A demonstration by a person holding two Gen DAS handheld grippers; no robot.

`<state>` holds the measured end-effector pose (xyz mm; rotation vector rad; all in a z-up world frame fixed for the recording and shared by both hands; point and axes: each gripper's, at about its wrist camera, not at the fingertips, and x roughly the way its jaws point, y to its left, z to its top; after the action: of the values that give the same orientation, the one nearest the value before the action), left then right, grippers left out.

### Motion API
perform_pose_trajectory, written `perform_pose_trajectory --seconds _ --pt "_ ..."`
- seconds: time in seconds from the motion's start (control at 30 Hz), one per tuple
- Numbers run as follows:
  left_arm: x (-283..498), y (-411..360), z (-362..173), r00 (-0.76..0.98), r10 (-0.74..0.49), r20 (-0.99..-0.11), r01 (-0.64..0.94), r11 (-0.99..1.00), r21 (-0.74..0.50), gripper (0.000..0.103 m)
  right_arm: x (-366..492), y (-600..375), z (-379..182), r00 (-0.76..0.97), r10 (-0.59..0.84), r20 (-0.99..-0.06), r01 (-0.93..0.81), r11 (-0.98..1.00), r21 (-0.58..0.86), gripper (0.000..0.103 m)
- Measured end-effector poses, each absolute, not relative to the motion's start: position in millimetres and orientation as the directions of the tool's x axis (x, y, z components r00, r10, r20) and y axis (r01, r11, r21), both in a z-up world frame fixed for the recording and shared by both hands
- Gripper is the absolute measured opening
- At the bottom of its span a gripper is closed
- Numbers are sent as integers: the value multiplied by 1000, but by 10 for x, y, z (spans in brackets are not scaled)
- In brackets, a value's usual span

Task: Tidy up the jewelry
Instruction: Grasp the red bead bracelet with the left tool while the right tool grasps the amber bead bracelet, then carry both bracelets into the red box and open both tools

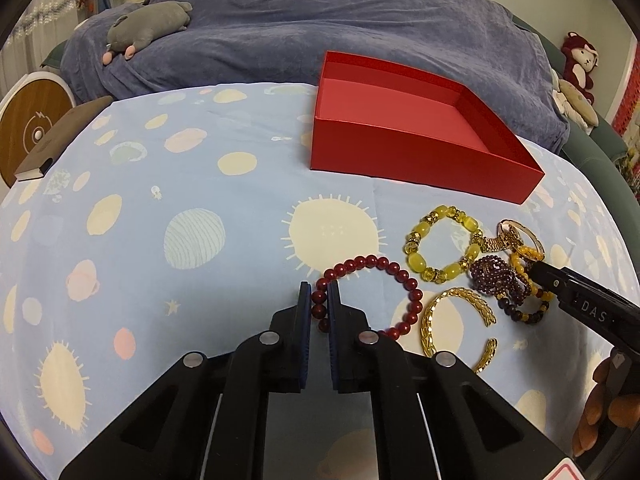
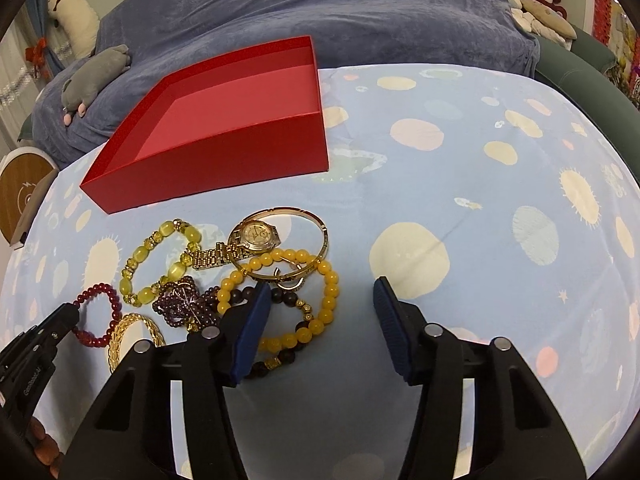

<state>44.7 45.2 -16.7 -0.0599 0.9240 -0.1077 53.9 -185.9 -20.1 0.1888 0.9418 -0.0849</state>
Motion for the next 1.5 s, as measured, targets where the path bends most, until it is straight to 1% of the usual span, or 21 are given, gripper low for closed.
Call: perform_pose_trajectory --seconds 0.03,0.1,0.13,0.33,0.5,0.6,0.8,0.93,1.0,1.1,1.17,1.23,1.33,1.43,1.5 --pt "443 459 -171 595 -120 -795 68 993 -99 6 530 -1832 -194 584 14 -812 139 983 117 25" --pt "423 471 -167 594 -124 -795 71 992 -102 6 485 -1812 -184 575 14 -818 127 986 106 11" --pt "408 475 -156 596 -128 -793 74 992 -104 6 453 -1828 -179 577 28 -817 124 985 121 7" --pt "279 455 -26 617 -156 -771 108 988 -114 6 232 -1909 -7 613 60 -788 93 985 148 7" --pt "174 405 131 638 -181 -749 137 983 -120 6 41 -1978 268 660 78 -748 63 985 159 7" --pt "144 369 232 636 -212 -742 162 977 -140 6 -36 -2031 452 671 114 -733 49 979 197 7" --pt "218 332 597 638 -266 -723 219 962 -161 6 17 -2012 871 689 157 -707 -19 980 199 7" --pt "549 289 924 660 -281 -697 247 957 -153 6 424 -2002 1113 692 201 -694 -69 975 213 7" --pt "807 247 1070 673 -295 -678 260 953 -157 6 694 -1969 1232 703 210 -680 -92 974 205 7" --pt "1266 139 1234 712 -271 -648 254 959 -122 6 1187 -1917 1364 721 224 -656 -114 972 207 7" --pt "1603 93 1275 711 -285 -643 257 956 -141 6 1564 -1884 1397 717 245 -652 -124 966 226 7" --pt "1952 46 1272 712 -286 -642 240 957 -161 6 1902 -1859 1388 712 264 -651 -127 960 251 7" --pt "2409 -49 1166 699 -296 -651 235 955 -181 6 2354 -1756 1253 691 276 -668 -141 958 250 7" --pt "2757 -121 996 669 -315 -673 231 949 -214 6 2739 -1700 1004 653 294 -698 -143 953 267 7" --pt "2925 -167 868 659 -300 -690 222 954 -202 6 2939 -1695 816 629 277 -726 -134 959 250 7"
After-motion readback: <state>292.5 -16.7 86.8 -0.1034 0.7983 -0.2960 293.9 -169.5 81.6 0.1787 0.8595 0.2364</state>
